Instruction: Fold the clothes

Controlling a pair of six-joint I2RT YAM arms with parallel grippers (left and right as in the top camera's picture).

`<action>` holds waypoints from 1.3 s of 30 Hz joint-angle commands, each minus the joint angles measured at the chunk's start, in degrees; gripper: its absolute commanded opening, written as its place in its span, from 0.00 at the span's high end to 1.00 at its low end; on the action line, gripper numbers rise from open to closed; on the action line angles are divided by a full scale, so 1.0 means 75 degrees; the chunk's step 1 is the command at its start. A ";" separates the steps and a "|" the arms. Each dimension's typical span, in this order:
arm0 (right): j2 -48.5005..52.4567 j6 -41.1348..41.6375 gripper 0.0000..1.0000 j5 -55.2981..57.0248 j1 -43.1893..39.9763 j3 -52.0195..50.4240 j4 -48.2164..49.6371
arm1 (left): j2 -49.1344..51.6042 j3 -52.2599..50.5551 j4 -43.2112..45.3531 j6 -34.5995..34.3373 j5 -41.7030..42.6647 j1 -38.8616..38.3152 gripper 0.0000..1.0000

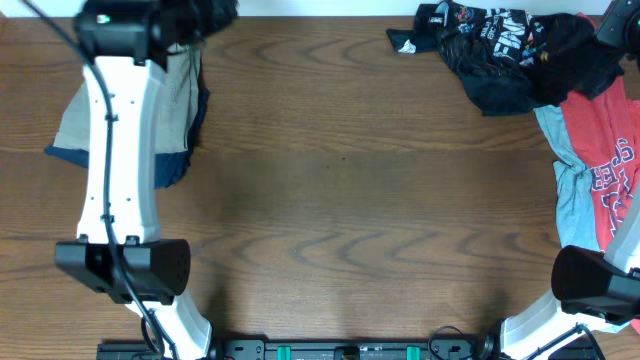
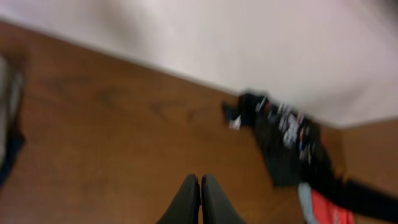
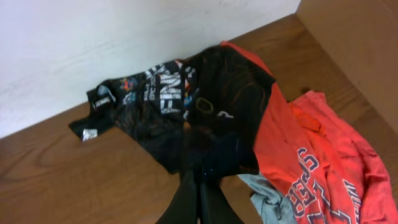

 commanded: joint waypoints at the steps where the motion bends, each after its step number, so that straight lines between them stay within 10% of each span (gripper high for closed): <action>1: -0.0061 -0.0105 0.99 -0.0050 0.0070 0.0029 -0.0125 | 0.0090 -0.0446 -0.0052 0.0321 0.0096 -0.0163 0.94; 39: -0.0227 -0.2022 0.99 -0.9314 0.3165 0.0041 0.1440 | 0.0096 -0.1352 -0.0423 0.0635 -0.1113 -0.0055 0.94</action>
